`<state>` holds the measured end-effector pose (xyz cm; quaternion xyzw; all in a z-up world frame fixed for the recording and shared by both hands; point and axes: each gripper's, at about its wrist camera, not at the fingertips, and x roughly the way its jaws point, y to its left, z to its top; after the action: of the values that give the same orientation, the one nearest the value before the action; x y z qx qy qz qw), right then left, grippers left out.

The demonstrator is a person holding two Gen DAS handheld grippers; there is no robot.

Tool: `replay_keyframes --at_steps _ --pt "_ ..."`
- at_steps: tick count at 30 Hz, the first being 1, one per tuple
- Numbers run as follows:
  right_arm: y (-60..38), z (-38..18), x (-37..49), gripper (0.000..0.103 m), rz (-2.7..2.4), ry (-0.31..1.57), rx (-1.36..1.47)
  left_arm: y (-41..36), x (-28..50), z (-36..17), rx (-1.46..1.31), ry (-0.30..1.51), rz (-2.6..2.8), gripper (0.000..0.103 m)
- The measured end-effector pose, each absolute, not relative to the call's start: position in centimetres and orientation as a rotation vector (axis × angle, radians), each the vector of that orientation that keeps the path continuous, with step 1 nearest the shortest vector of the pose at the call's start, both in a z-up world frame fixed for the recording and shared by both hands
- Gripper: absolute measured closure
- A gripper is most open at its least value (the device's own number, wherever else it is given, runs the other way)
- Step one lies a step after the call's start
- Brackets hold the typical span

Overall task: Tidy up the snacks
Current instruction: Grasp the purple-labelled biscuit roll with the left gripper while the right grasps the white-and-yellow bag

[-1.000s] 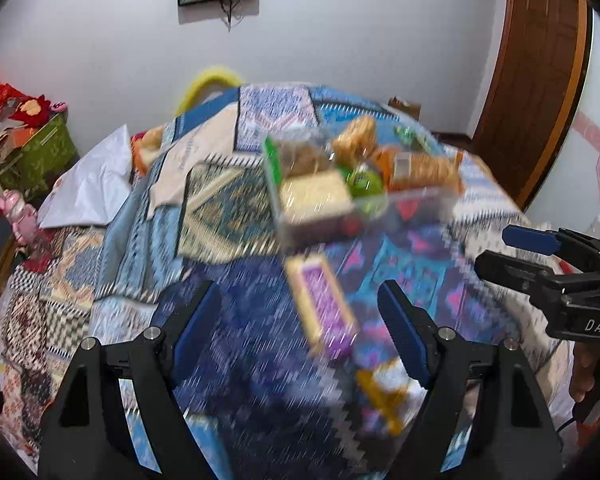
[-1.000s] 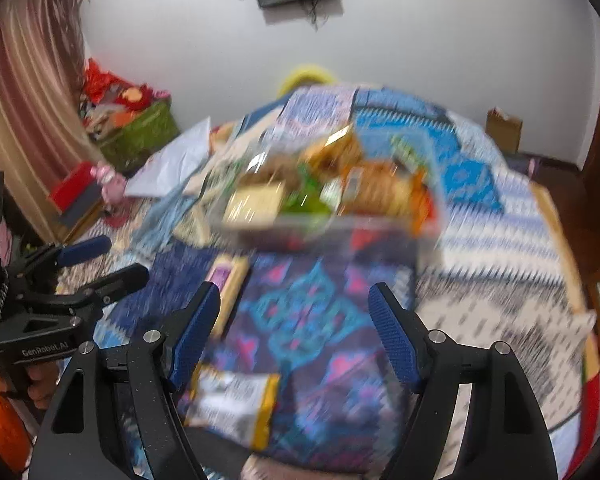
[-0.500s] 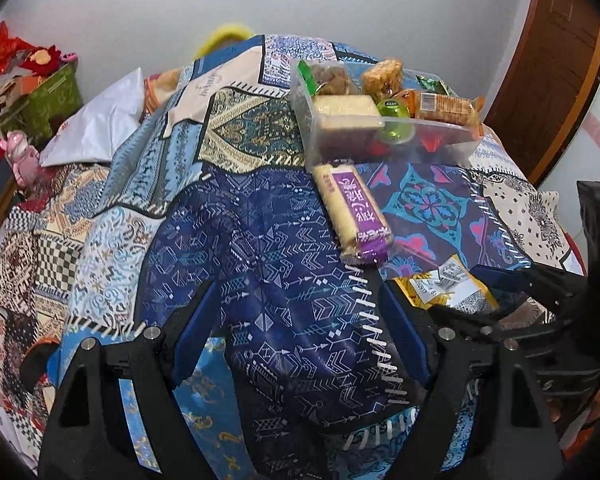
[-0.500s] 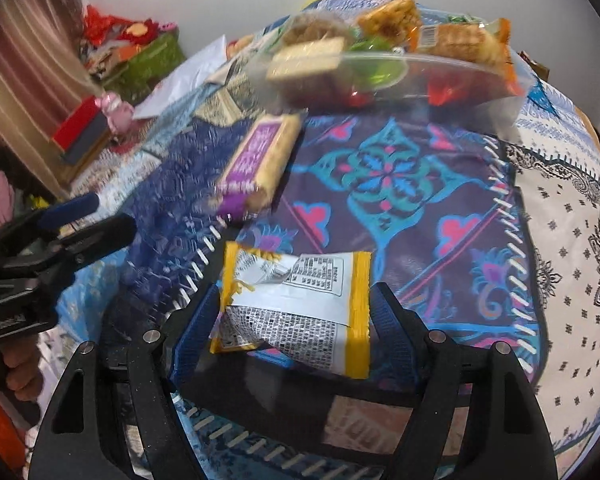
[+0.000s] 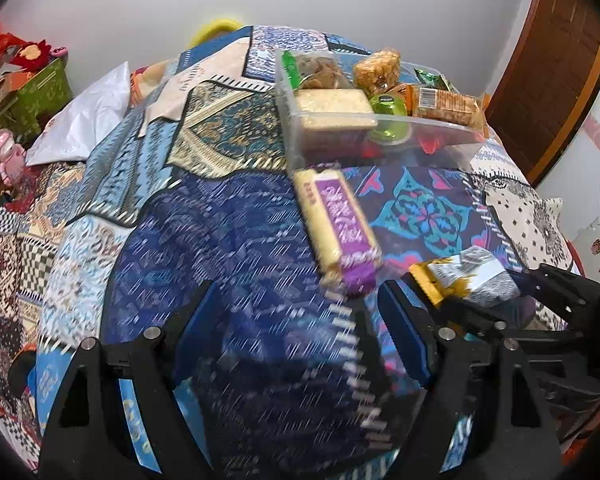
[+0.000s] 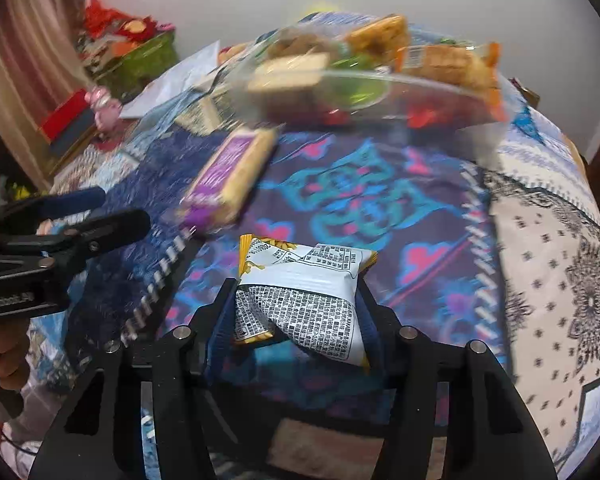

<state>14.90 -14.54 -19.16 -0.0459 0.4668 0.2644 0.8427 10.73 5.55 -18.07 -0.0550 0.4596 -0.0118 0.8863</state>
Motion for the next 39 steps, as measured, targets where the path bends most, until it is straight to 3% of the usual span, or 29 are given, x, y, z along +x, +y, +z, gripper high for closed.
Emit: replay_keyframes --at_steps 13,18,20,22,39 --pt "-19.3 -17.8 17.8 0.051 0.494 0.946 0.020 3.3 18.5 -21.6 -0.089 1.017 0.016 0.023" --pt "-20.0 -18.0 18.6 0.051 0.478 0.947 0.036 3.6 19.3 -22.4 -0.134 1.026 0.019 0.038" --pt "-20.2 -17.9 18.8 0.051 0.476 0.948 0.044 3.4 19.0 -22.2 -0.128 1.013 0.005 0.055" --pt "-20.3 -17.8 18.8 0.051 0.477 0.946 0.051 3.3 18.8 -22.0 -0.127 1.011 0.000 0.057" --pt "-20.4 -14.3 19.6 0.051 0.486 0.849 0.070 2.8 15.3 -16.1 -0.139 0.881 -0.051 0.057"
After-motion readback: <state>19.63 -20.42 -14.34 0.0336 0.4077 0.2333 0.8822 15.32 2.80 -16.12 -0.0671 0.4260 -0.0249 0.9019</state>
